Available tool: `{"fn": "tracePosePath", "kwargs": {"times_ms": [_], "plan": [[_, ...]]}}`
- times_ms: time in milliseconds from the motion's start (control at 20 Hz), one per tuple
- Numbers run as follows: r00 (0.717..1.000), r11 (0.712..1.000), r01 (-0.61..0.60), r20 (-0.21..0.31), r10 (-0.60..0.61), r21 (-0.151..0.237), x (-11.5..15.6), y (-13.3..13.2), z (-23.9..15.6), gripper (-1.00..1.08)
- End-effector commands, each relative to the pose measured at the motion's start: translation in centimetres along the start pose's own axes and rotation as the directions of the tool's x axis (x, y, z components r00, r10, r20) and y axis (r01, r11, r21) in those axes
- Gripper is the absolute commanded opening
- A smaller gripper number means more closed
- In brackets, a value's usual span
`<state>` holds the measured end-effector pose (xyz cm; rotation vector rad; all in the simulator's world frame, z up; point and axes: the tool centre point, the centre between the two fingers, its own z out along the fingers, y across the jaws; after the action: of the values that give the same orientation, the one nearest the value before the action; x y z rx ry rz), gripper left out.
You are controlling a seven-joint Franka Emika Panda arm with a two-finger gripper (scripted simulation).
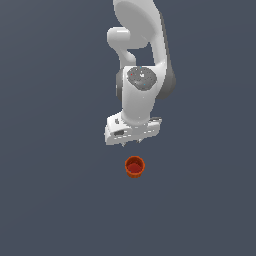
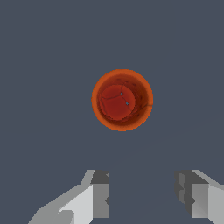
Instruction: Pick up the object and move it to a goal position.
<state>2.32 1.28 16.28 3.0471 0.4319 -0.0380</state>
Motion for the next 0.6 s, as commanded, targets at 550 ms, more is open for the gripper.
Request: {"fn": "tracePosePath", "kwargs": {"times_ms": [550], "plan": [[0.872,0.876,0.481,0.131,-0.472,-0.041,3.3,-3.0,4.1,0.28]]}}
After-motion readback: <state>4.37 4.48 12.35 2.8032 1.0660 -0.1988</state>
